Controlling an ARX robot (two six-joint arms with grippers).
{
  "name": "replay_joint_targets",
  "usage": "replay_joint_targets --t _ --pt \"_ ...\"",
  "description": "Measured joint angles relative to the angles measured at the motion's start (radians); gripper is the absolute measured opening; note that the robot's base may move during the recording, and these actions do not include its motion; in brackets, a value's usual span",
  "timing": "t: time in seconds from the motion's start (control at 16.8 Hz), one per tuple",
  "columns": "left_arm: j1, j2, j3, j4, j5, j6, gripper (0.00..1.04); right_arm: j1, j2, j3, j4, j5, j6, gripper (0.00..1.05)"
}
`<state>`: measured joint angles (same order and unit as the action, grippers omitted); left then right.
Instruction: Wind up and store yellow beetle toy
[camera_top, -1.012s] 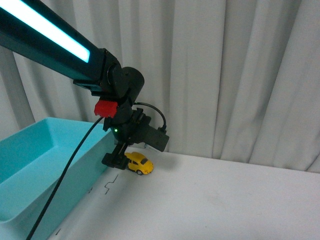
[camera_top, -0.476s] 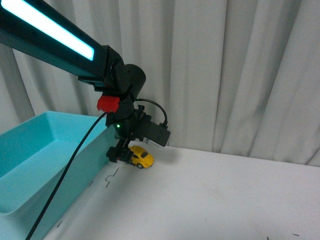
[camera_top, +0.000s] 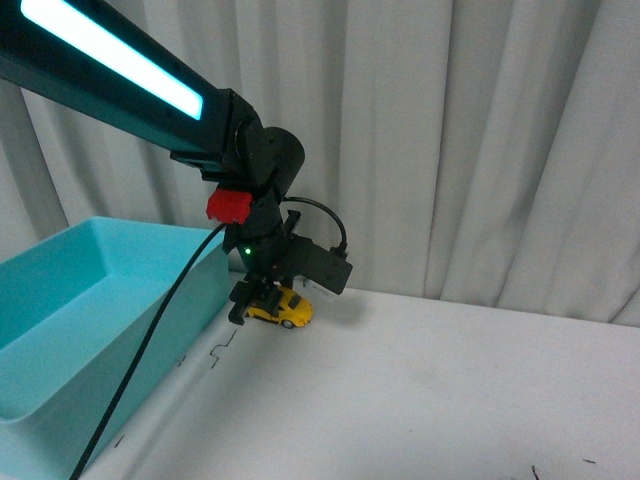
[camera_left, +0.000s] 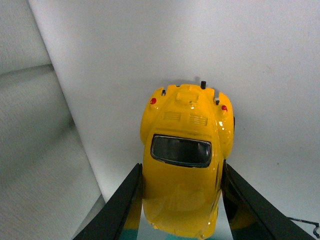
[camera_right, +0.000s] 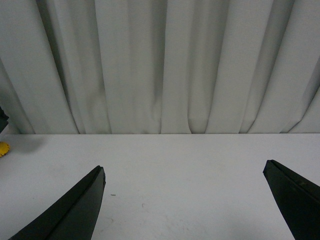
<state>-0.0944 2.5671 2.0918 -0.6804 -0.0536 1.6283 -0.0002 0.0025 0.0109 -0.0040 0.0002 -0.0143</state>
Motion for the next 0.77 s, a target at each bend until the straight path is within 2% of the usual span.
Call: replay_joint_targets --t 0.3,0.36,0.42,0.6,0.77 --pt "0.010 -0.005 0.001 -0.005 -0.005 -0.043 0.37 0.000 0.000 0.000 0.000 0.000 0.000 0.98" --pt "0.010 -0.011 0.004 -0.012 0.043 -0.033 0.36 0.000 0.000 0.000 0.000 0.000 0.000 0.98" --pt "0.010 -0.038 0.016 -0.037 0.162 -0.113 0.33 0.000 0.000 0.000 0.000 0.000 0.000 0.98" --pt "0.011 -0.178 0.005 -0.082 0.337 -0.280 0.32 0.000 0.000 0.000 0.000 0.000 0.000 0.98" --pt "0.093 -0.368 -0.043 -0.051 0.497 -0.429 0.32 0.000 0.000 0.000 0.000 0.000 0.000 0.98"
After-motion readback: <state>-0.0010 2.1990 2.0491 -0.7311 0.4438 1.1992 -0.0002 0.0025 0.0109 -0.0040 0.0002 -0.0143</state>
